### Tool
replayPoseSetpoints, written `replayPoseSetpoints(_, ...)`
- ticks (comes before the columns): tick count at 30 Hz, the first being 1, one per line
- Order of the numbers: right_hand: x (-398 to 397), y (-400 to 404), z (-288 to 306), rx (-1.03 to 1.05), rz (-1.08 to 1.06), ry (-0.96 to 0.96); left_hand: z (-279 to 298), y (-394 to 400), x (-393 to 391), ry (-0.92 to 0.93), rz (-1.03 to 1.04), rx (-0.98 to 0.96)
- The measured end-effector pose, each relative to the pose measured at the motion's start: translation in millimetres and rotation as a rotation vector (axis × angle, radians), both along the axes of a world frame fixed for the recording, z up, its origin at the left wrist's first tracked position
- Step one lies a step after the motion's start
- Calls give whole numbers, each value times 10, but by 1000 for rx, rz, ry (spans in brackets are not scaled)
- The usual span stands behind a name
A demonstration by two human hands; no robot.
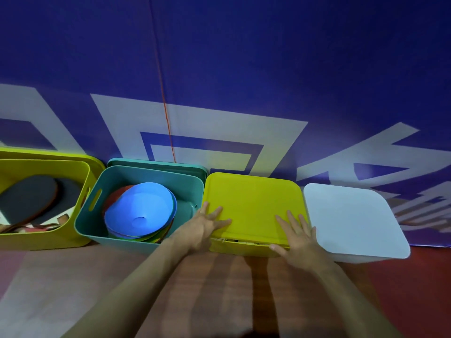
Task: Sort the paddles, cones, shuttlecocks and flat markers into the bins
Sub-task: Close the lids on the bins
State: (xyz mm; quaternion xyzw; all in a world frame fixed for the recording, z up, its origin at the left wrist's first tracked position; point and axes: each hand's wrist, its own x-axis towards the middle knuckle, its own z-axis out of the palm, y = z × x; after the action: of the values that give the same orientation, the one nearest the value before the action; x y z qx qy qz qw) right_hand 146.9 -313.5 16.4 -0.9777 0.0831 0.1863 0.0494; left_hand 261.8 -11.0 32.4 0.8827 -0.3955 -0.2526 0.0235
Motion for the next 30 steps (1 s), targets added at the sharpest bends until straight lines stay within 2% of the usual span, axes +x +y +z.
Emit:
replayPoseSetpoints(4, 10, 15, -47, -22, 10, -11, -80, 68, -71, -17, -46, -53)
replayPoseSetpoints(8, -7, 29, -19, -8, 7, -64, -276, 89, -57, -30, 76, -179)
replayPoseSetpoints(12, -33, -4, -12, -36, 19, -131, -285, 23, -27, -27, 114, -183)
replayPoseSetpoints(19, -43, 14, -40, -115, 71, -201, -350, -45, 0, -136, 113, -194)
replayPoseSetpoints(24, -16, -15, -44, -168, 89, -223, -284, -26, -26, -17, 232, -277)
replayPoseSetpoints(27, -26, -17, -29, -164, 106, -264, -253, -28, -31, -69, 268, -321)
replayPoseSetpoints(30, -39, 16, -3, -165, 112, -274, -247, -79, -38, -138, 302, -276)
